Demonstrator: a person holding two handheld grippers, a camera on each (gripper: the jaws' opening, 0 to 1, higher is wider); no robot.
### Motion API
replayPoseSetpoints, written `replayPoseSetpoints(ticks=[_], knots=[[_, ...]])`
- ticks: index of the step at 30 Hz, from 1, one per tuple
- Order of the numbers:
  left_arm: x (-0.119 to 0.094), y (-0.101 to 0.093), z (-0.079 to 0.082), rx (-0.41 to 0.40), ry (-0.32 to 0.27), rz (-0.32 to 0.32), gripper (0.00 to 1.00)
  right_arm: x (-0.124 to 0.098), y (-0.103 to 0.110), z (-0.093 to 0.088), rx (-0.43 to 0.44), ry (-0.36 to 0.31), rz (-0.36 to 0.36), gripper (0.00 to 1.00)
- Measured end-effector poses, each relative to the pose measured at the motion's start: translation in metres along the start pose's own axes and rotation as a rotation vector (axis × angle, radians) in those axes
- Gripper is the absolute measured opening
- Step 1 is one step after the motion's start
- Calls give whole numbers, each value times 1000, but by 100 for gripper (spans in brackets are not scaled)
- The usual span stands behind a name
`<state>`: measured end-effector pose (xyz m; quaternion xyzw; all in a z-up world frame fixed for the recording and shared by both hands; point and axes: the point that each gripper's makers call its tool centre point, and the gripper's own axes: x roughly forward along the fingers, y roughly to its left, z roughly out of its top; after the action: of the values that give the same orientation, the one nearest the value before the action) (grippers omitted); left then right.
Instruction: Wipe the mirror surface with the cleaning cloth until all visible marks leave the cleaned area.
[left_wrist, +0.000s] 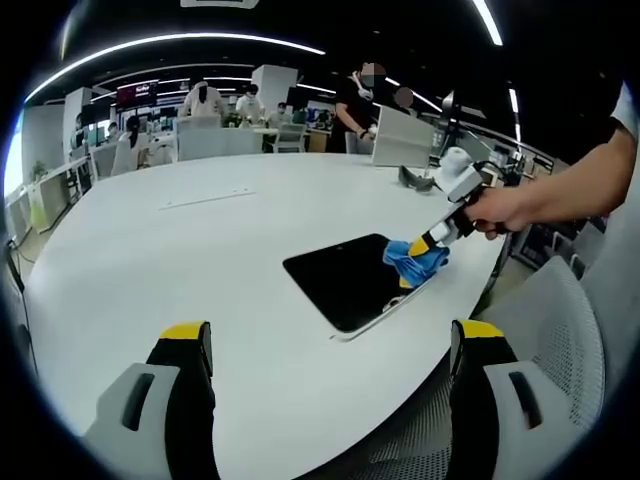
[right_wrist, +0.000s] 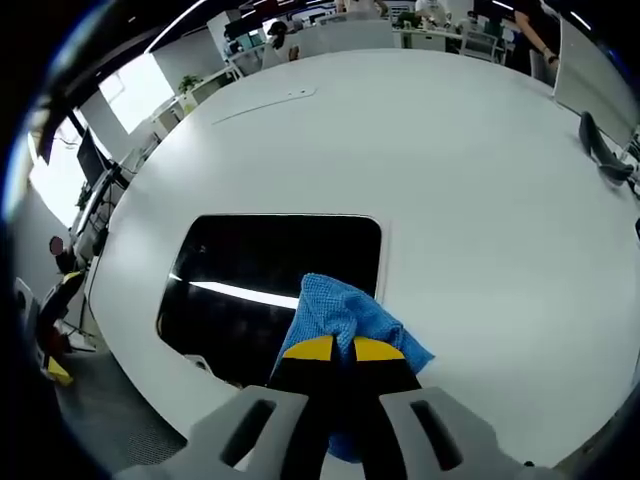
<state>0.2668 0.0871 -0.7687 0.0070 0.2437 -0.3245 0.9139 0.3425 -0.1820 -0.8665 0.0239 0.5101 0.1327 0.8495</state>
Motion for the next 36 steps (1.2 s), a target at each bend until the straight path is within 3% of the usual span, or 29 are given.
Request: replayPoseSetpoints(ticks=[36], knots=[[1, -6, -4, 19, 21, -18, 99, -13, 8, -27, 42, -3, 23, 0]])
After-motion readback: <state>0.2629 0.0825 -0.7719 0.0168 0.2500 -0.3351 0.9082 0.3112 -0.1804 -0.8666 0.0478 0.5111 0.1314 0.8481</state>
